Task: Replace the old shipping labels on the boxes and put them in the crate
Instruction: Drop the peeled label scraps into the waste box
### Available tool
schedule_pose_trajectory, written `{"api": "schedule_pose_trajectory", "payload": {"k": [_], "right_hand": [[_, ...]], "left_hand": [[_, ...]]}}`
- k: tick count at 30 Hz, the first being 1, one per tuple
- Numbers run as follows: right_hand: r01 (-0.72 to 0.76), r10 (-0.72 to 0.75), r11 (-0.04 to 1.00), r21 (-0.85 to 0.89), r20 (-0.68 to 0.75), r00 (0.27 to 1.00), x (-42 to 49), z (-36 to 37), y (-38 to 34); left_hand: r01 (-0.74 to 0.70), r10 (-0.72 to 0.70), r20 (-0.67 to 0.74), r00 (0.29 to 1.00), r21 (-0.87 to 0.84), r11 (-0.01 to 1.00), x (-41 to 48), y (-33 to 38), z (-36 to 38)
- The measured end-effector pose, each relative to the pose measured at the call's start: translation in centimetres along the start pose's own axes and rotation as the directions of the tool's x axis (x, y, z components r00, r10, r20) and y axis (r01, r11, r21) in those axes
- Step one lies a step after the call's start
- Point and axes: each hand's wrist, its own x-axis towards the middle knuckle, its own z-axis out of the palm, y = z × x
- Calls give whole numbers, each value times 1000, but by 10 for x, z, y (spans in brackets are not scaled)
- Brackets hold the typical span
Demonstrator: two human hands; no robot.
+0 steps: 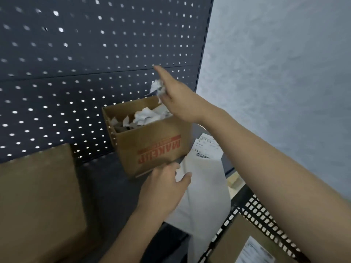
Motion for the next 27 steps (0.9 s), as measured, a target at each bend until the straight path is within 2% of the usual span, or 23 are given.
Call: {"api": "schedule_pose_trajectory", "payload": {"k": [6,10,16,19,23,25,27], "right_hand": [[101,-92,979,175,-57,994,25,3,30],[117,-112,990,81,-64,992,33,15,39],[97,-96,995,33,-38,995,34,33,49],[99,-99,994,-46,0,995,35,37,51],[34,-30,988,-148,31,999,39,37,50],[28,-23,992,-120,42,999,38,33,54],[39,-39,999,-3,29,999,36,27,58]], "left_hand": [[160,-161,24,987,32,987,30,23,40],[201,-202,19,979,14,979,40,22,49],[260,-249,79,965,-192,946,47,17,49],[243,-237,53,970,-277,930,46,14,47],[194,-191,43,981,-349,917,45,11,42],[196,-188,59,980,-370,908,44,10,40],[219,-197,97,976,-402,889,42,9,39]]}}
